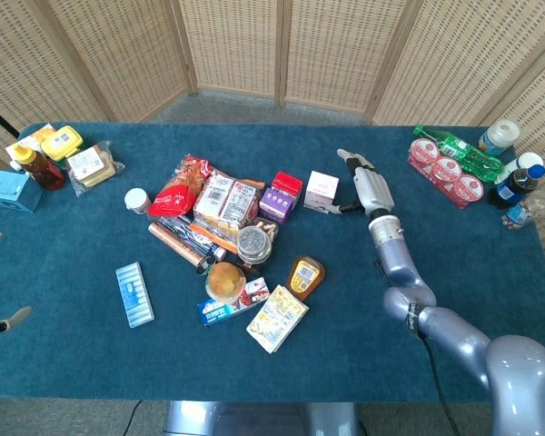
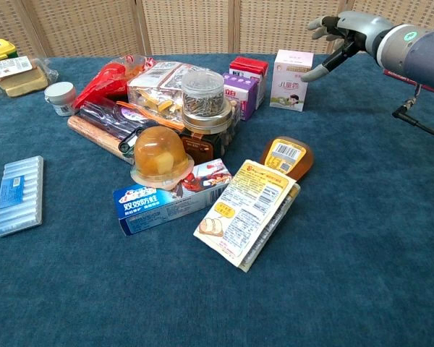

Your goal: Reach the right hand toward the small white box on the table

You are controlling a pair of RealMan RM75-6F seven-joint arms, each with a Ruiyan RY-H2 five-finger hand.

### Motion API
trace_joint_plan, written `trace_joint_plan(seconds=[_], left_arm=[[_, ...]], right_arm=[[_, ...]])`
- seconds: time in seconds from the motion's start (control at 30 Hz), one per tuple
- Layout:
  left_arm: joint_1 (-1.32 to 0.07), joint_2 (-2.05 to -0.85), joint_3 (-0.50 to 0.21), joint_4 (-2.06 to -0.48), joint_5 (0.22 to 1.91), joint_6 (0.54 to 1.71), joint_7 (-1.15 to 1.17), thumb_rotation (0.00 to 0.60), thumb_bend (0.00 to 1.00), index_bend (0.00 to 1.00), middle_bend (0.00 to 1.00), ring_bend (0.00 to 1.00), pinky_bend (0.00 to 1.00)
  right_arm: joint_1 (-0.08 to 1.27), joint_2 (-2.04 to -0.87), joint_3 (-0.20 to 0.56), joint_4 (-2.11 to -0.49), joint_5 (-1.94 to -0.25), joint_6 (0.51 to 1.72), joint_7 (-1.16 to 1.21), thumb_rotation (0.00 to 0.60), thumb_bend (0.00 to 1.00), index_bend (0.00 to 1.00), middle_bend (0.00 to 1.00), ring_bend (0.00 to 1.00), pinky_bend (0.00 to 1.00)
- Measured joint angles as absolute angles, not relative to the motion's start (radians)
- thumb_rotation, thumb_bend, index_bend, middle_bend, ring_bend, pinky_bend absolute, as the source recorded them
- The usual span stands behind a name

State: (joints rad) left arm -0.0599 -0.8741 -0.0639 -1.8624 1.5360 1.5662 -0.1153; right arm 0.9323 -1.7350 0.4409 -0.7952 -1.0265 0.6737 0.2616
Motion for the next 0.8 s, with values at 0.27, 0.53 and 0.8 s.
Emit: trace_joint_plan(seconds=[0.27, 0.53, 0.8], left_arm=[[-0.063, -0.878, -0.065, -1.859, 1.531, 1.559, -0.112, 0.600, 0.13, 0.00, 0.00, 0.00, 0.00], [-0.062, -0.880, -0.067, -1.860, 1.529, 1.561, -0.110, 0.600, 0.13, 0.00, 0.00, 0.00, 0.00], [-0.059, -0.878, -0.067, -1.862, 1.534, 1.568, -0.113, 0.600, 0.13, 0.00, 0.00, 0.00, 0.00]], right_arm=[[0.972, -1.818, 0.452, -0.670, -1.019, 0.660, 0.298, 0.600, 0.00, 0.00, 0.00, 0.00, 0.01], [0.986, -1.876, 0.462, -0.613, -1.035, 0.699, 0.347, 0.600, 0.00, 0.42, 0.68, 0.60, 0.64], [0.983, -1.884, 0.460, -0.631, -1.049, 0.728, 0.349, 0.600, 0.04, 0.54, 0.79, 0.68, 0.66]])
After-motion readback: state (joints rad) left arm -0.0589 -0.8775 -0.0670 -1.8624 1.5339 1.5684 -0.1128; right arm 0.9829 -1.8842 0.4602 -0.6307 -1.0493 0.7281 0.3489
